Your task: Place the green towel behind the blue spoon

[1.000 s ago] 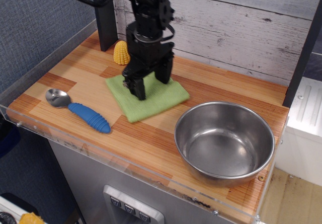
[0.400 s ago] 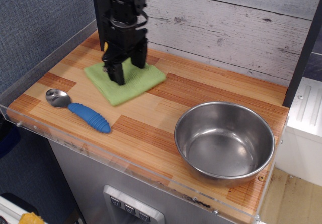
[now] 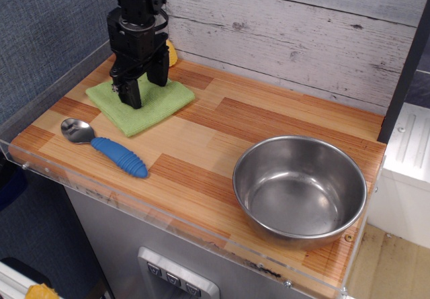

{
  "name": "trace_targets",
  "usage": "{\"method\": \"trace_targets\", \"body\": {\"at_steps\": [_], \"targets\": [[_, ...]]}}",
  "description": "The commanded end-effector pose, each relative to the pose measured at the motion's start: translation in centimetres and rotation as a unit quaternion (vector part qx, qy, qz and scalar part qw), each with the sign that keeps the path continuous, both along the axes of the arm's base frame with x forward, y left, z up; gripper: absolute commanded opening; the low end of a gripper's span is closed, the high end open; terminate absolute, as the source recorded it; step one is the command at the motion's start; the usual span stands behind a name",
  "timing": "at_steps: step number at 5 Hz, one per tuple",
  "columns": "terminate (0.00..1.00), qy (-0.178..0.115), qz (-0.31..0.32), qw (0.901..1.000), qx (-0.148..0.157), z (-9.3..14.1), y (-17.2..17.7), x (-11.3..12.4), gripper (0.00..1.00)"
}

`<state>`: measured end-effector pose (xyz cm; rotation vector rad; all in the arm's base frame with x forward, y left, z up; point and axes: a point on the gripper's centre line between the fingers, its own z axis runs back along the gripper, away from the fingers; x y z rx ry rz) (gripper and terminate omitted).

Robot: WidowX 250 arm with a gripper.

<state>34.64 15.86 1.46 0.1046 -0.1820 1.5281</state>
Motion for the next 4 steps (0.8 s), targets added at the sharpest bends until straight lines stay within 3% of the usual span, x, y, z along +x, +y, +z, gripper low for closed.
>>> {"method": "trace_targets", "body": {"at_steps": [1, 2, 3, 4], "targets": [[0.00, -0.035, -0.010, 0.9993, -0.001, 2.7, -0.8, 0.6, 1.00], [0.00, -0.046, -0.016, 0.9988, -0.003, 3.1, -1.1, 0.9, 1.00], [0.00, -0.057, -0.020, 0.9981, -0.009, 5.3, -1.0, 1.6, 1.00], [0.00, -0.078, -0.014, 0.9968, 0.006, 8.6, -1.0, 2.2, 1.00]]}}
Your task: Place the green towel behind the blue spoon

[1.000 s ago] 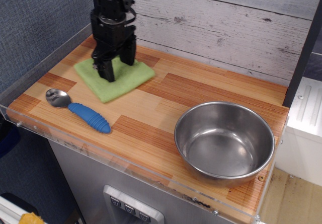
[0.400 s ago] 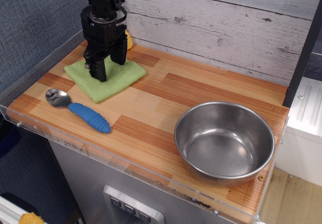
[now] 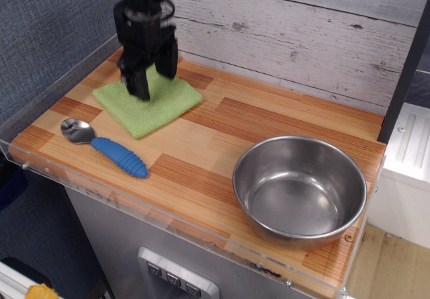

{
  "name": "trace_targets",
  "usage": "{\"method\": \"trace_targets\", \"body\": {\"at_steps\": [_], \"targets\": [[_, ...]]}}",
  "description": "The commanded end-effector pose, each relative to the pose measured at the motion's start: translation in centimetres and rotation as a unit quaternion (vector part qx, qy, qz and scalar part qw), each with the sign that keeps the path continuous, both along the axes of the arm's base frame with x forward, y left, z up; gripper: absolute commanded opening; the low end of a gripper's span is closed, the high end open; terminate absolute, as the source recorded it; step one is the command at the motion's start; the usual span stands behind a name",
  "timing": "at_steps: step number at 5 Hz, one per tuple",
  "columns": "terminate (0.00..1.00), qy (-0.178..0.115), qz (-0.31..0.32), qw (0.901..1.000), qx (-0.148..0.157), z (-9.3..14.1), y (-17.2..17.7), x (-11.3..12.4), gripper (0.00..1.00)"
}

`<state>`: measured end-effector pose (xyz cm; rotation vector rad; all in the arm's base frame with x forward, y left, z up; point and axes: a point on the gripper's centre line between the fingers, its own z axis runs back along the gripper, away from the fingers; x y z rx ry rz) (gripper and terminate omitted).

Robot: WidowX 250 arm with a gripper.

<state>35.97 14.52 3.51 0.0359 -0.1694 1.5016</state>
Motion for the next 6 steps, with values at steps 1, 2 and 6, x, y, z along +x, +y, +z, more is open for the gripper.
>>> {"method": "trace_targets", "body": {"at_steps": [1, 2, 6], "targets": [[0.00, -0.082, 0.016, 0.9958, 0.038, 9.6, 0.4, 0.7, 1.00], [0.00, -0.096, 0.029, 0.9944, 0.033, 11.7, 0.4, 0.0, 1.00], [1.00, -0.107, 0.018, 0.9931, 0.046, 12.6, -0.1, -1.1, 1.00]]}}
